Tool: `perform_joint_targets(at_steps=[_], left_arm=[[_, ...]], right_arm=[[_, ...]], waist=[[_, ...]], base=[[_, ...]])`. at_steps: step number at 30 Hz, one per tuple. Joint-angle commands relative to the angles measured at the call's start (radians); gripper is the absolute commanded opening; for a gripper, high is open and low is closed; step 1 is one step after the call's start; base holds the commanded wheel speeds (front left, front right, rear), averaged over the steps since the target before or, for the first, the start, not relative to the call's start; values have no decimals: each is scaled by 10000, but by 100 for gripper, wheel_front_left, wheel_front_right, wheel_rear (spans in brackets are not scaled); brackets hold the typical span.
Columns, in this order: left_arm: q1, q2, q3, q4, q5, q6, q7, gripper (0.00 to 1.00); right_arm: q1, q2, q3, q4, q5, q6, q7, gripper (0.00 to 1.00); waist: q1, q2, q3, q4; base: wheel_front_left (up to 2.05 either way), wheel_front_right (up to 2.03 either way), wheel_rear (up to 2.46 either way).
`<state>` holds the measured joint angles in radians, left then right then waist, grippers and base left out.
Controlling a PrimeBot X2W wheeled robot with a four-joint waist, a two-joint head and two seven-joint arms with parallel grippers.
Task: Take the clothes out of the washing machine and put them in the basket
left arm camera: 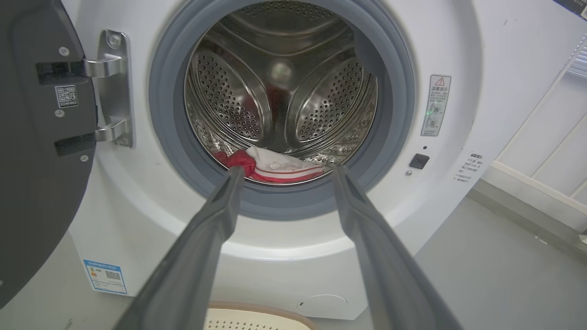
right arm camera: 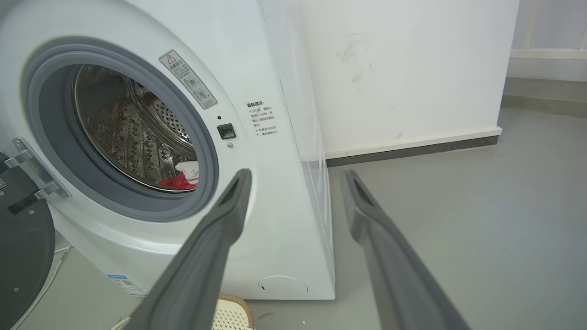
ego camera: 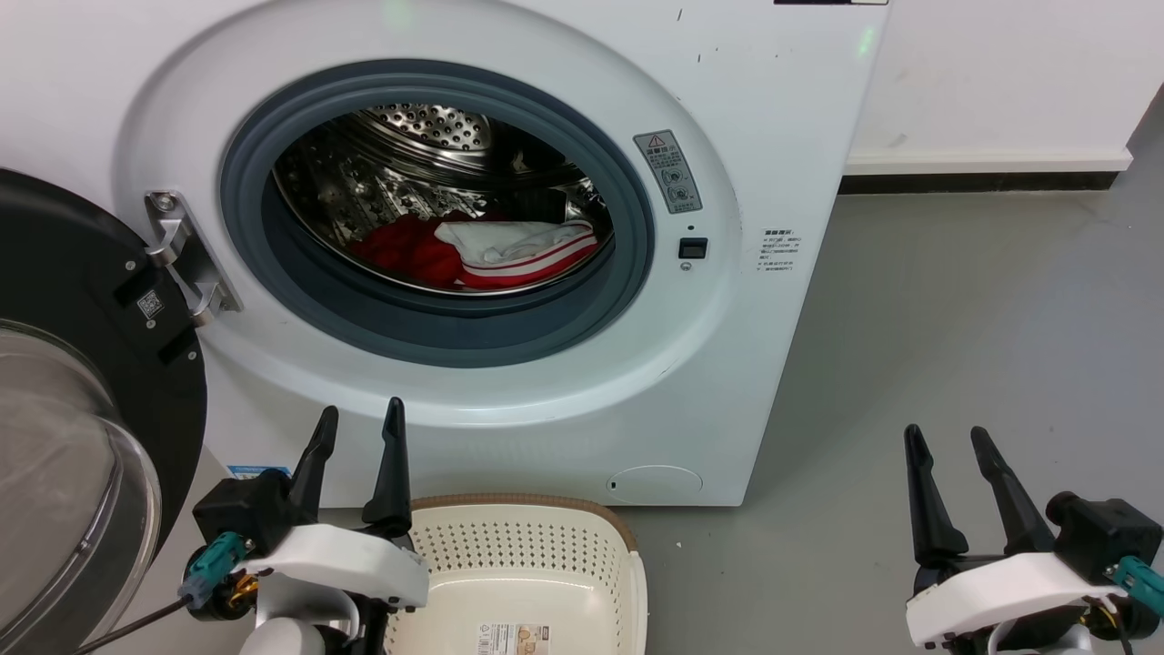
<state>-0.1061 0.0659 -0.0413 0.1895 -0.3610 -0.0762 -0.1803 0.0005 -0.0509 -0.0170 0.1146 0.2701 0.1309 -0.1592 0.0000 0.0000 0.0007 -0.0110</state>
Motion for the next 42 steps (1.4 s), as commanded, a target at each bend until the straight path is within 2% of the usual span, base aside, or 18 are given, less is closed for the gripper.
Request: perform_joint_targets(at_steps=[1,16,32,42], left_arm=[[-132,69,-32,-68,223,57,-90,100],[-163,102,-164,-22,1591,165,-408,100],[-147,115,-494,97,2962,313,-716,100],[-113,65,-612,206,3436,455,-865,100]], right_arm=[[-4,5,6,-113,-219,-3,-108,100],[101,7,-19,-96,-1870,-3,-361,100],[163,12,27,60,-3184,-4,-557,100],[182,13,89,152,-3777,-5,-643,100]], waist=[[0,0,1,2],[0,0,4,-15],[0,0,-3,2],[0,0,-22,2]], base=[[0,0,0],[0,0,0],[0,0,0],[0,0,0]])
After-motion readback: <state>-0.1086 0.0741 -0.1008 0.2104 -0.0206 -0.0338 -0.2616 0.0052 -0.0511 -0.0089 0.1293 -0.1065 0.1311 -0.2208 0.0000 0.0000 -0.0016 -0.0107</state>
